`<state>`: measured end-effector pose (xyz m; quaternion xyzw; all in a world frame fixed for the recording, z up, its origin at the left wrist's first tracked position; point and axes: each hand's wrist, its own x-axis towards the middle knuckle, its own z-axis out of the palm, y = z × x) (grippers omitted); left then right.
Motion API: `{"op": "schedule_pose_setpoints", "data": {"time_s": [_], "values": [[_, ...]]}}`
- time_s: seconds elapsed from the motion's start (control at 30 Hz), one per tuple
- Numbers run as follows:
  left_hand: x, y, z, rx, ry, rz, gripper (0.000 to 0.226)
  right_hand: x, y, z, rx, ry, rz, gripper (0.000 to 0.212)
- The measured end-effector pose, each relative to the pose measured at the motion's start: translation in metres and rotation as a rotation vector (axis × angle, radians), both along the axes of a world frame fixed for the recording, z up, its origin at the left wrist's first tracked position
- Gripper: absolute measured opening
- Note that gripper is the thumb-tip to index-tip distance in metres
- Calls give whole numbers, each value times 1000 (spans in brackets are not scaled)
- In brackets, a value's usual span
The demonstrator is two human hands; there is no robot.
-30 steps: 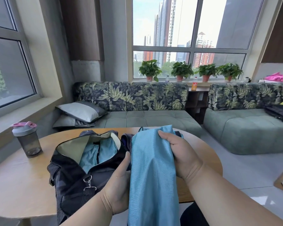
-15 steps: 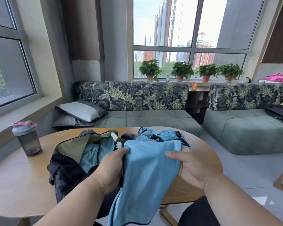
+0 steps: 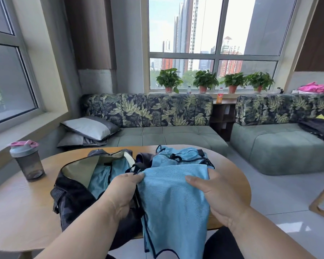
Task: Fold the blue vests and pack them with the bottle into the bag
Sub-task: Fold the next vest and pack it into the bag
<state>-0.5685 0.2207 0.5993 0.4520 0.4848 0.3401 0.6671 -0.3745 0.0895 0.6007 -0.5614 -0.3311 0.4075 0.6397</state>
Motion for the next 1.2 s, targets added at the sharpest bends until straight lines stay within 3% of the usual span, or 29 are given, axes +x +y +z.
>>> {"op": "schedule_pose_setpoints", "data": {"time_s": [0.1,0.17,0.27,0.33,0.5,0.6,0.7,0.8,0.9,1.03,1.2], "values": [[3,0,1,144,70,66,42,0,-3,1,46,-53,-30,27],[6,-4,6,235,100,56,43,-2,-9,8,62,-101,-85,26],[14,-11,16,231,4,-16,24,2,-15,18,103,-241,-186,46],[20,-10,16,158,-85,-67,30,13,-16,18,101,-290,-193,58],[39,8,15,102,-27,-261,34,39,-11,30,-76,-359,-191,25],[63,27,30,371,211,-389,59,65,4,50,-110,-385,-197,22],[97,40,64,754,504,-419,51,99,23,85,-81,-394,-235,24],[126,48,98,1017,552,-331,23,124,31,126,28,-365,-287,20],[138,48,104,1139,482,-221,11,141,24,136,79,-402,-342,17],[136,41,42,1214,555,-217,17,133,0,70,-66,-422,-300,18],[103,22,-83,1042,934,-490,19,100,-26,-67,-434,-351,-117,16]]}}
